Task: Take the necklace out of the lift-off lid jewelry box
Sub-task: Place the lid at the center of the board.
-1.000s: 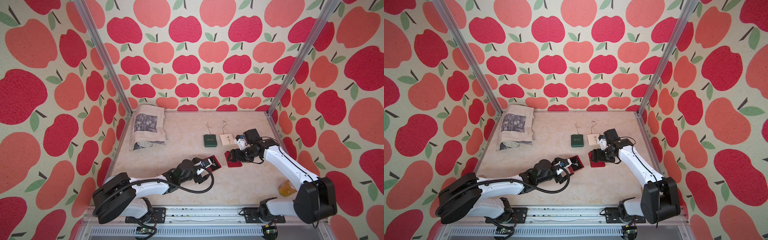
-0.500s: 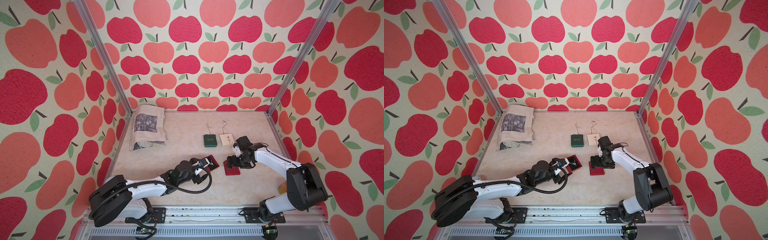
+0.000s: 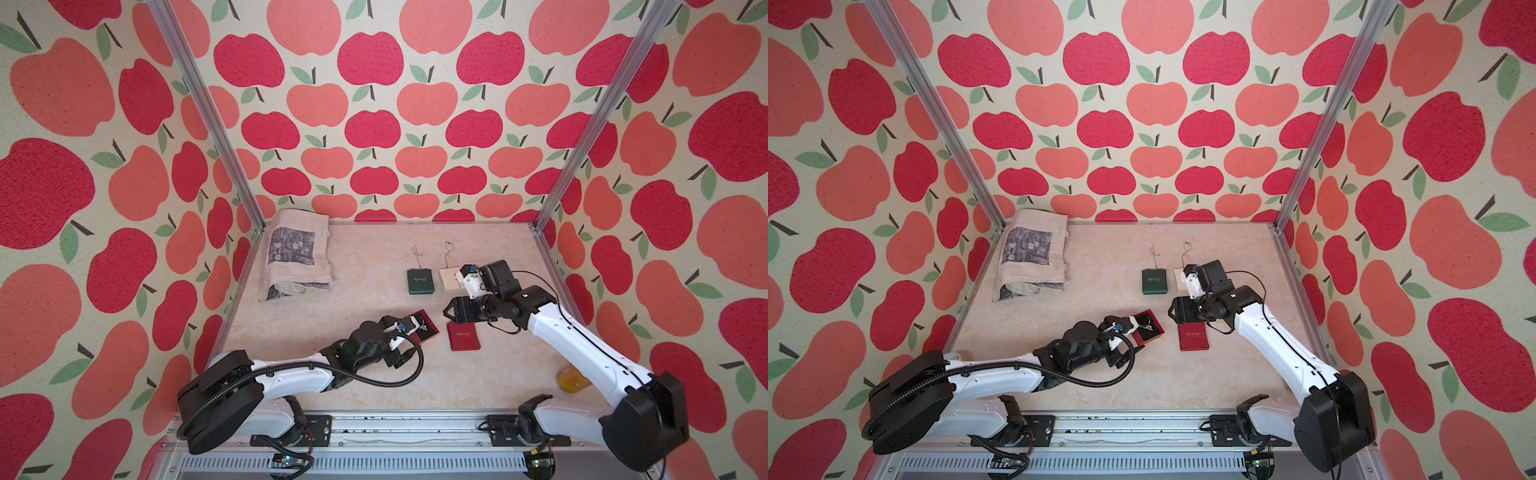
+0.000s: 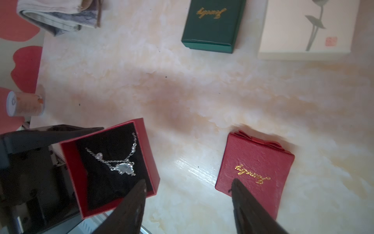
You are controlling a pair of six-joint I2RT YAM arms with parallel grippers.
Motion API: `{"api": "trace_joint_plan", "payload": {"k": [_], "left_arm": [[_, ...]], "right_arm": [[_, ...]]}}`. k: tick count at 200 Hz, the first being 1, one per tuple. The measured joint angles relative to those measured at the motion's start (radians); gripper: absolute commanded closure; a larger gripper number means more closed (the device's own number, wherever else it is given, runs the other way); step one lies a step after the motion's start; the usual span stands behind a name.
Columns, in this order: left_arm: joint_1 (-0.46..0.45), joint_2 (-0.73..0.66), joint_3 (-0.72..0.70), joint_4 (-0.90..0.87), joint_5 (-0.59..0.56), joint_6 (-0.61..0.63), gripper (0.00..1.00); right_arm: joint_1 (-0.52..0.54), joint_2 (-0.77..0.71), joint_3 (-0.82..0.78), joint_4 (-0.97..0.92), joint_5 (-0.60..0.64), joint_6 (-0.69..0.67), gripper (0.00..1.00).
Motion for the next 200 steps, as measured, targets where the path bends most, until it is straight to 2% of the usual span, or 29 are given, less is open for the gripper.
{"api": "trace_joint_plan", "payload": {"k": [106, 200], "left_arm": [[0.000, -0.042, 0.000, -0.008, 0.000, -0.006, 0.28], [0.000, -0.047, 0.000, -0.018, 0.000, -0.006, 0.27]], "right_arm": [[0.100, 0.106, 0.001, 0.090, -0.080, 0.032, 0.64], [0.119, 0.142, 0.001, 0.129, -0.103, 0.043, 0.93]]}}
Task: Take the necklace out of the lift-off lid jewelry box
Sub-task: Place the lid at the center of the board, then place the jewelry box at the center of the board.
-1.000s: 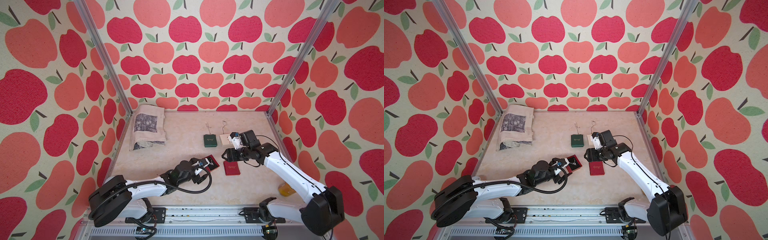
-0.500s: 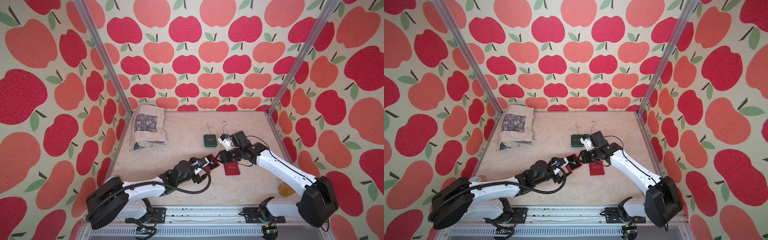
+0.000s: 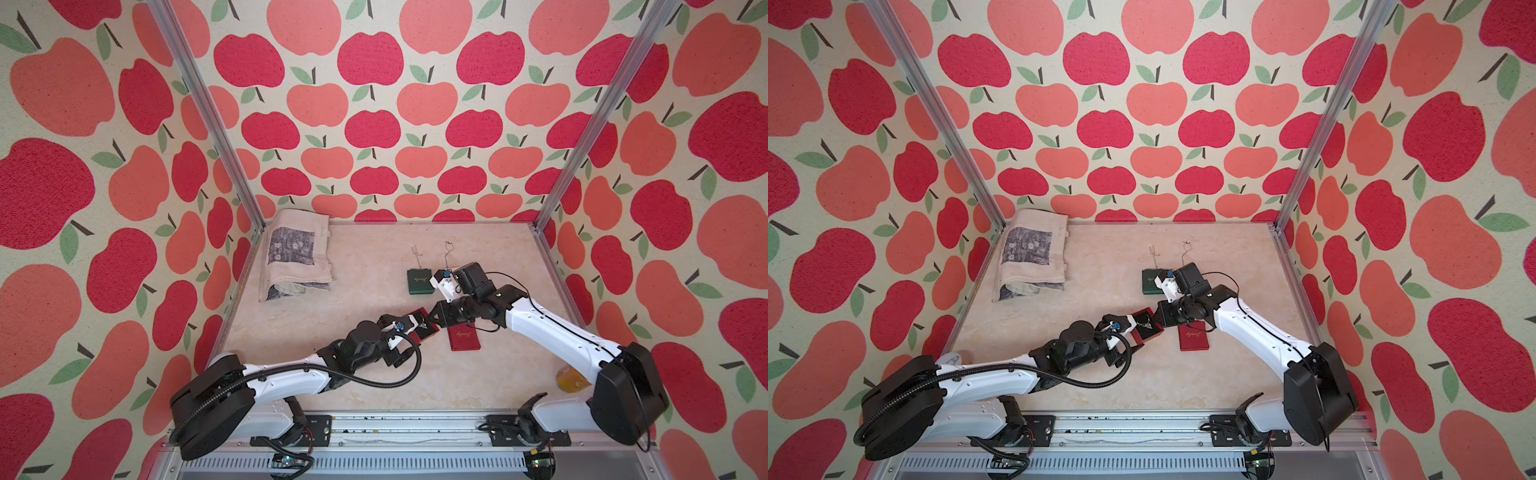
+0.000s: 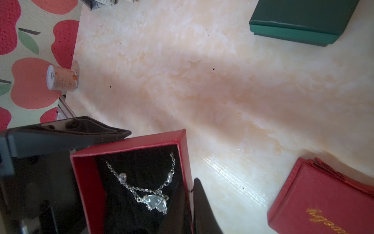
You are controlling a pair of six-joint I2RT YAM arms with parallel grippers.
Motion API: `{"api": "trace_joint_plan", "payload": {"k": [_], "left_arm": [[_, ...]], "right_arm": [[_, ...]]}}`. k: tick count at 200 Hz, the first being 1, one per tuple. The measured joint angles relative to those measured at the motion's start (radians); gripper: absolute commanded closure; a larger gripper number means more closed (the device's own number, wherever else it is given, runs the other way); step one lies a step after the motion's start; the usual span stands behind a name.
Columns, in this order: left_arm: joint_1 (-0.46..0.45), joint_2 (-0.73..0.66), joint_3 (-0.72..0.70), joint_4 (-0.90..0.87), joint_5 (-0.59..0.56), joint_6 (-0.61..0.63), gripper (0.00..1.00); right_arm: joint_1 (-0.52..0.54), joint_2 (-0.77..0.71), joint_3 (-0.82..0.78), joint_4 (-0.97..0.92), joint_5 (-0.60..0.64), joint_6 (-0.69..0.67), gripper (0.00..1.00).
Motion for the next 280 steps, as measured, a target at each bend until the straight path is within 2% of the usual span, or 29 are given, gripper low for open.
{"api": "trace_joint_plan", "payload": {"k": [50, 74, 88, 141, 200, 243, 280], "left_arm": [[0.000, 0.000, 0.000, -0.001, 0.000, 0.000, 0.21], [0.000, 0.000, 0.000, 0.000, -0.002, 0.000, 0.05], [0.000, 0.000, 0.000, 0.003, -0.009, -0.002, 0.00], [0.002, 0.001, 0.000, 0.002, -0.012, -0.009, 0.00], [0.002, -0.023, -0.048, -0.012, -0.043, -0.066, 0.00], [0.010, -0.089, -0.060, -0.036, -0.098, -0.112, 0.01], [0.034, -0.139, -0.063, -0.061, -0.137, -0.143, 0.03]], "right_arm": [[0.000, 0.000, 0.000, -0.002, -0.002, -0.008, 1.00], [0.002, -0.004, 0.000, -0.004, -0.002, -0.011, 1.00], [0.007, -0.011, 0.000, -0.010, -0.002, -0.010, 1.00], [0.011, -0.046, 0.000, -0.030, 0.042, -0.010, 1.00], [0.014, -0.042, 0.000, -0.063, 0.219, 0.000, 1.00], [0.059, 0.036, -0.024, -0.039, 0.371, 0.056, 1.00], [0.103, 0.132, -0.048, 0.005, 0.438, 0.115, 1.00]]}}
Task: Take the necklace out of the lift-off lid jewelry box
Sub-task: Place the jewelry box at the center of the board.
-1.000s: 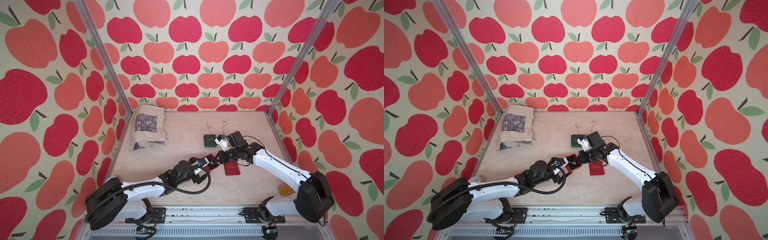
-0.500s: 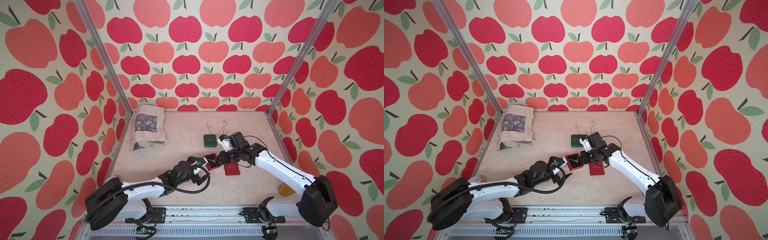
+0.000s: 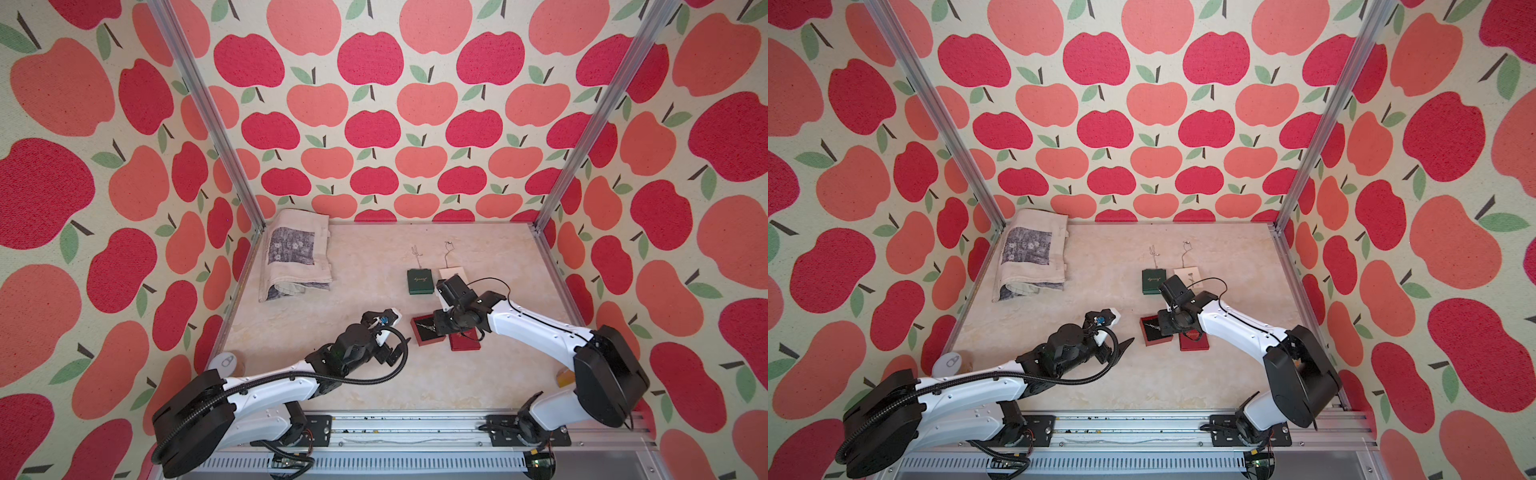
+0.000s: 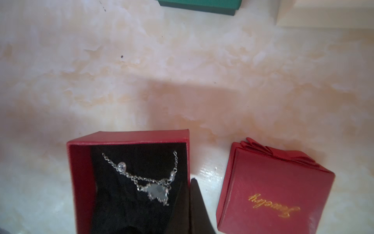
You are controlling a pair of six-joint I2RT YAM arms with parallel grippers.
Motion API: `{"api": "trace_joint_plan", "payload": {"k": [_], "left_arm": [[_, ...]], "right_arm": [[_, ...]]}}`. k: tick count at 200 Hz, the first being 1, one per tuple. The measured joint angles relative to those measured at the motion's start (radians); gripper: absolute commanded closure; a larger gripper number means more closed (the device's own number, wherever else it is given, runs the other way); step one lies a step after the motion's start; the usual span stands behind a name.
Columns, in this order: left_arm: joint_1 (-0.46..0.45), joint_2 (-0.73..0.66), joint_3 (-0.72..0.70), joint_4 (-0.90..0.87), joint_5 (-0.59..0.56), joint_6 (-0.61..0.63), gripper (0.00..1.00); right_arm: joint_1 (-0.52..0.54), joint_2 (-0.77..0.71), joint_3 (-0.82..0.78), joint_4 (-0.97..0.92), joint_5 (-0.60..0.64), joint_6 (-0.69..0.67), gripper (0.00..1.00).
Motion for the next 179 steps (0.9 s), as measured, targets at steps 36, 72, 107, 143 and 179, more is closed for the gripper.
{"api": "trace_joint_plan", "payload": {"k": [36, 72, 107, 143, 179], "left_arm": [[0.021, -0.006, -0.003, -0.032, -0.014, -0.023, 0.04], [0.027, -0.006, -0.009, -0.036, -0.019, -0.038, 0.05], [0.029, -0.001, -0.009, -0.037, -0.021, -0.042, 0.06], [0.033, 0.028, -0.008, -0.041, -0.021, -0.045, 0.10], [0.035, 0.055, -0.007, -0.060, -0.019, -0.051, 0.13]], "right_arm": [[0.018, 0.065, -0.016, 0.050, 0.024, 0.043, 1.00], [0.020, 0.090, -0.017, 0.096, 0.024, 0.064, 0.98], [0.020, 0.096, -0.017, 0.116, 0.024, 0.072, 0.96], [0.020, 0.097, -0.017, 0.119, 0.023, 0.080, 0.92], [0.022, 0.097, -0.017, 0.125, 0.016, 0.082, 0.88]]}}
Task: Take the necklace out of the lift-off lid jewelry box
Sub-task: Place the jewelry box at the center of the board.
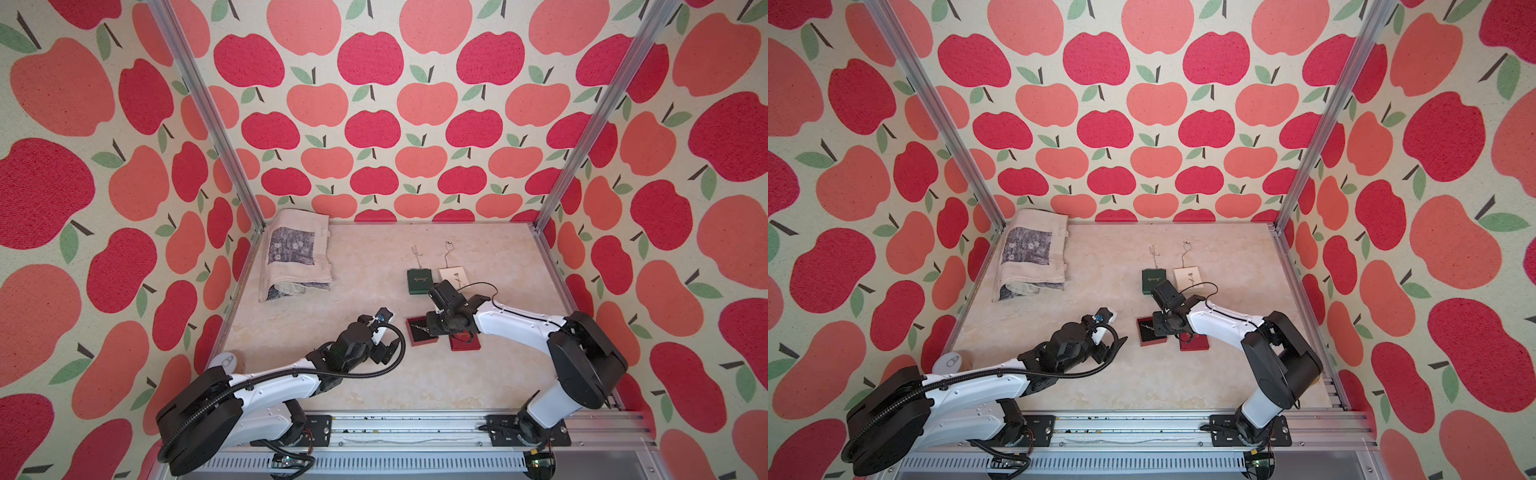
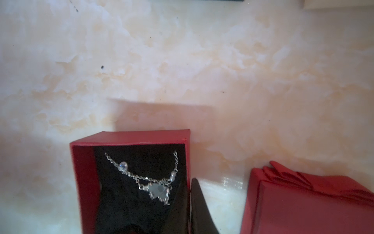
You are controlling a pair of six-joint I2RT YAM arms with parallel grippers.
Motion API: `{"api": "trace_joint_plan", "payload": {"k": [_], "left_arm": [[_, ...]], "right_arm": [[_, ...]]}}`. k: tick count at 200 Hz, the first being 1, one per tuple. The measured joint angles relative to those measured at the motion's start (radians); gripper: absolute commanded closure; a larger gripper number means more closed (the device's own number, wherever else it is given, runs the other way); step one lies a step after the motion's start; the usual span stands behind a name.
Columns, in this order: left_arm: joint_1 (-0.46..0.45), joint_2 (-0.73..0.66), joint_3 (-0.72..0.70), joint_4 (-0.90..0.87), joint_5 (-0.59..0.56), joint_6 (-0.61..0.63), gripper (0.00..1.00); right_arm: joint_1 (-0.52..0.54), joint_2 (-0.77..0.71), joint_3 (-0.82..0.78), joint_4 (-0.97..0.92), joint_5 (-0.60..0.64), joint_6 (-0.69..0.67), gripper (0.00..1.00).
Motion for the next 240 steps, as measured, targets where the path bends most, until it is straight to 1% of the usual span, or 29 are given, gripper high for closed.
{"api": "trace_joint_plan", "payload": {"k": [33, 61, 89, 123, 147, 176, 211, 240], "left_arm": [[0.000, 0.034, 0.007, -0.005, 0.010, -0.015, 0.17], [0.000, 0.071, 0.028, -0.010, 0.026, -0.016, 0.19], [0.001, 0.117, 0.049, -0.002, 0.046, -0.020, 0.21], [0.010, 0.185, 0.068, 0.013, 0.079, -0.045, 0.24], [0.014, 0.225, 0.074, 0.039, 0.105, -0.066, 0.26], [0.015, 0.257, 0.075, 0.074, 0.124, -0.084, 0.27], [0.016, 0.273, 0.080, 0.094, 0.140, -0.096, 0.28], [0.016, 0.283, 0.081, 0.109, 0.143, -0.098, 0.28]], "right_arm": [[0.000, 0.000, 0.000, -0.002, -0.003, 0.000, 0.76], [0.007, -0.026, 0.000, -0.020, -0.003, -0.009, 0.75], [0.029, -0.082, 0.007, -0.043, -0.014, -0.060, 0.74], [0.039, -0.088, 0.050, -0.069, -0.051, -0.123, 0.70], [0.039, -0.064, 0.078, -0.082, -0.074, -0.159, 0.66], [0.039, 0.002, 0.113, -0.084, -0.098, -0.190, 0.60], [0.039, 0.062, 0.133, -0.084, -0.115, -0.211, 0.53], [0.039, 0.081, 0.139, -0.087, -0.117, -0.229, 0.49]]}}
